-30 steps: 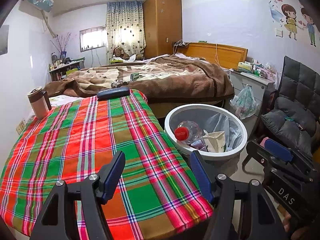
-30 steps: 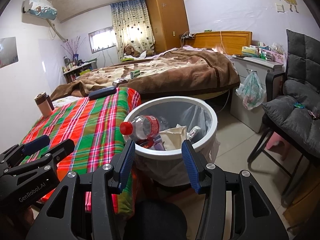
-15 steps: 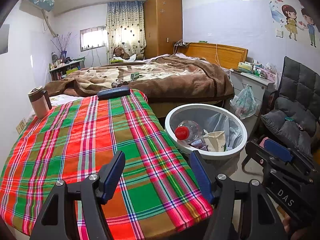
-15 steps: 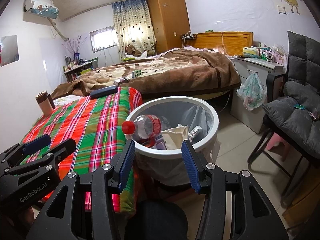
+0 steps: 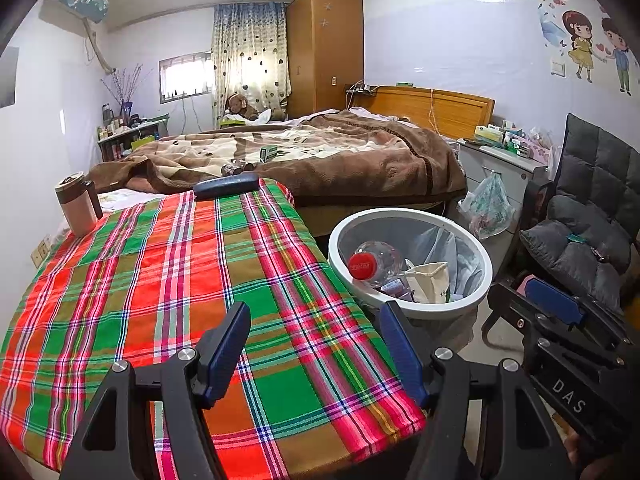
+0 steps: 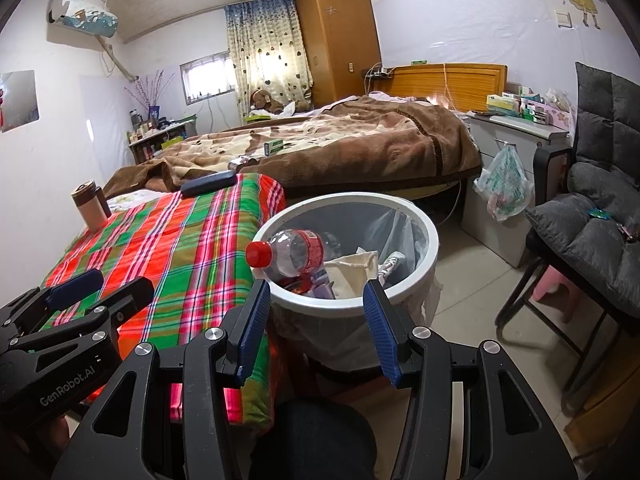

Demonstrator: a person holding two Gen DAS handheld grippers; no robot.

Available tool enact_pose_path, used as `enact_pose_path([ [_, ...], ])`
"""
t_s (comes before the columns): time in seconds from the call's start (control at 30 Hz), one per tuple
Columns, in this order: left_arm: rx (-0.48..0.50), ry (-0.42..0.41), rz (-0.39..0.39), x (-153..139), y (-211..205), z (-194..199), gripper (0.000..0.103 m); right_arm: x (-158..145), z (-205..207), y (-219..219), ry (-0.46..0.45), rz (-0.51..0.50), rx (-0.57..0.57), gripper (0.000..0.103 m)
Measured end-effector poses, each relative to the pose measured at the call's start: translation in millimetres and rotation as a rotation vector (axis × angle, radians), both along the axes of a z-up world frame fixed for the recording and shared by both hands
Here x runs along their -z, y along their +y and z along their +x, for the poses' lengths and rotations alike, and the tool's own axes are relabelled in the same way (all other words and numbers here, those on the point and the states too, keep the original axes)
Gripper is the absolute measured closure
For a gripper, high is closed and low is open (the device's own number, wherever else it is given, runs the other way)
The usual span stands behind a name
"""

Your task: Collect trash

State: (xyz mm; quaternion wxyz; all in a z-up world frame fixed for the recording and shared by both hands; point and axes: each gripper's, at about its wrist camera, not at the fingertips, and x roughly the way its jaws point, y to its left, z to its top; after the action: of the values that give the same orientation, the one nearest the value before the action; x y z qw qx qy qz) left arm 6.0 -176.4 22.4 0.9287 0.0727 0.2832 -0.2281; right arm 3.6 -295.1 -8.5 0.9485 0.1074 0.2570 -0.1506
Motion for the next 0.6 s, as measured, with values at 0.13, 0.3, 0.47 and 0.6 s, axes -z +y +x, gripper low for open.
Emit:
enact_pose_path([
  [0.13, 0.005, -0.001, -0.001, 0.3, -1.1, -1.6, 0.036, 0.1, 0.3, 0.4, 0.0, 0.0, 0.0, 0.053],
  [0.3, 0.006, 0.001, -0.003, 0.1, -1.2, -1.8, 0.036, -0.6, -0.2, 0.8, 0.0, -0.001, -0.001, 0.053],
  [0.47, 0.003, 0.004, -0.005, 0.3, -1.2, -1.3, 0.036, -0.2, 0.6, 0.8, 0.001, -0.001, -0.001, 0.053],
  [0.6, 0.003, 0.008, -0.003, 1.0, -2.2, -1.6, 0.036, -0.7, 0.1, 0.8, 0.003, 0.0, -0.001, 0.053],
])
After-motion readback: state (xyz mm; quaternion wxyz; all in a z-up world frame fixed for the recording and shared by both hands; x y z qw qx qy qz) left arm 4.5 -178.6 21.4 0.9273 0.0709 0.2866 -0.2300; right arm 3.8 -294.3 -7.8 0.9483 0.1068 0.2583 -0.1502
